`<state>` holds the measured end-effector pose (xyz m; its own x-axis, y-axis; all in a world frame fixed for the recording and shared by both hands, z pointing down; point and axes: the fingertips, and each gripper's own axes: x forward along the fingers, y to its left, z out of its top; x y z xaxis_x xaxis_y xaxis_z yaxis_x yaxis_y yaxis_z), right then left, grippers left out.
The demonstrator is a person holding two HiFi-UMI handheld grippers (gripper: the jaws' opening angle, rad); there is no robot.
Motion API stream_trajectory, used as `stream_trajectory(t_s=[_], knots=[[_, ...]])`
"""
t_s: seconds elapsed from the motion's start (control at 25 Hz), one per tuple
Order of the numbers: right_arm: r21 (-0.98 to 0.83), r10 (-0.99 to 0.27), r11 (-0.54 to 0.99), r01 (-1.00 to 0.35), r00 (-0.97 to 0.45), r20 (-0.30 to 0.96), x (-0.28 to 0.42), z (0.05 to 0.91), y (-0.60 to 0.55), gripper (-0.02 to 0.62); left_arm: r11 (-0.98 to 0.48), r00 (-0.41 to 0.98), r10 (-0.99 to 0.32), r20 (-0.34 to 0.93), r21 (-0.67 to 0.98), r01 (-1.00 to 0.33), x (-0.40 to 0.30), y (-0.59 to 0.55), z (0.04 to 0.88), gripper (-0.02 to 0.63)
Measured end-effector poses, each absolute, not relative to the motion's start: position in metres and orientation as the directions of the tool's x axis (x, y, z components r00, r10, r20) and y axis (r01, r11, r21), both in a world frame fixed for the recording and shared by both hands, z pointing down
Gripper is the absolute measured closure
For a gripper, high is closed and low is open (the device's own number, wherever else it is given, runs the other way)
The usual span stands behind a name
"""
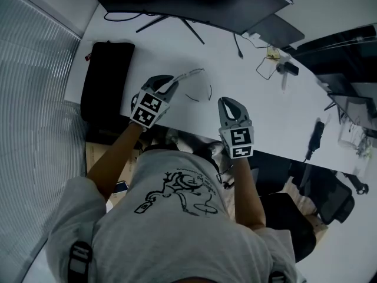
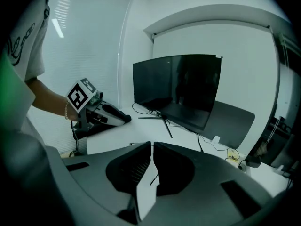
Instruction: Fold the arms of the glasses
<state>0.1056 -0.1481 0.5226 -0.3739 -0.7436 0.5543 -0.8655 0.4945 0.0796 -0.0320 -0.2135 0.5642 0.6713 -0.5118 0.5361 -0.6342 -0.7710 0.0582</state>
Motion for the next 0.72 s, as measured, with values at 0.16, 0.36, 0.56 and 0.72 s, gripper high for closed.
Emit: stream_trajectory(t_s=[0.16, 0.36, 0.56, 0.72], knots=[[0.13, -0.724, 0.522, -0.843, -0.358, 0.59, 0.109, 0.552, -0.154, 0.568, -0.78, 0.664, -0.486, 0.568, 0.06, -0.622, -0.029, -0.224, 0.589, 0.516], [0.141, -0.697, 0.528, -0.838, -0.332, 0.636, 0.117, 0.59, -0.165, 0.568, -0.791, 0.652, -0.452, 0.609, 0.065, -0.609, -0.026, -0.232, 0.62, 0.506], [0.123, -0.683, 0.524, -0.843, -0.33, 0.652, 0.124, 0.625, -0.172, 0.569, -0.794, 0.632, -0.424, 0.649, 0.069, -0.603, -0.025, -0.239, 0.65, 0.506], [0.118, -0.666, 0.504, -0.856, -0.299, 0.683, 0.134, 0.654, -0.175, 0.571, -0.799, 0.626, -0.407, 0.665, 0.073, -0.597, -0.021, -0.244, 0.663, 0.505]])
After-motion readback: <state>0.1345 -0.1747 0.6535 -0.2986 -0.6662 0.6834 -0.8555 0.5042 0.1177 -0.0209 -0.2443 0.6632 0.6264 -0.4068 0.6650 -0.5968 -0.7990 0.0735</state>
